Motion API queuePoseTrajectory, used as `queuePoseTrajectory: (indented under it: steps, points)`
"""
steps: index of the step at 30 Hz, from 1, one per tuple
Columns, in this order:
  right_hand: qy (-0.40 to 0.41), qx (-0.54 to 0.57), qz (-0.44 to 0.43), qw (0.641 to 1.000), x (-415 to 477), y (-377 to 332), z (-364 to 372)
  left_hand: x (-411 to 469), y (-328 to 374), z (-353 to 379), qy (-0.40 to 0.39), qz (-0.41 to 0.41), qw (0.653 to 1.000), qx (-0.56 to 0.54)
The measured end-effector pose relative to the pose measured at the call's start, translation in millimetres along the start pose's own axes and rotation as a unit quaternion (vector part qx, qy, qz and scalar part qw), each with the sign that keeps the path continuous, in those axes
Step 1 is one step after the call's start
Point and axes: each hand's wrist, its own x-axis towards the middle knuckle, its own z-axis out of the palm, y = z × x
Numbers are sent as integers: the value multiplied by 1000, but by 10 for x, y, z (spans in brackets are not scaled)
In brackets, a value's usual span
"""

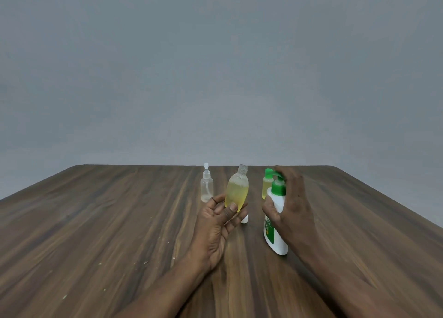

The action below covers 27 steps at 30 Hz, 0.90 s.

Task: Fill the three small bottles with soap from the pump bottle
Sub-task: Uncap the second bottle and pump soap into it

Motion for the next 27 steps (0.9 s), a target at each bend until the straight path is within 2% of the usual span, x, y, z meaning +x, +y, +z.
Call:
queuePoseTrajectory:
  steps: [4, 11, 15, 27]
  points:
    - [-2, -3, 4, 1000, -2, 5, 1, 50, -17, -42, 8, 11, 1000, 5]
    - [-15, -5, 2, 1000, 11, 12, -13, 57, 29, -93, 1, 46, 987, 155]
    - [-16, -2, 2, 1000, 15, 7, -19, 9, 55, -32, 9, 69, 978, 196]
    - [-20, -1, 5, 1000, -3, 22, -10, -51, 58, 18, 11, 81, 970, 230]
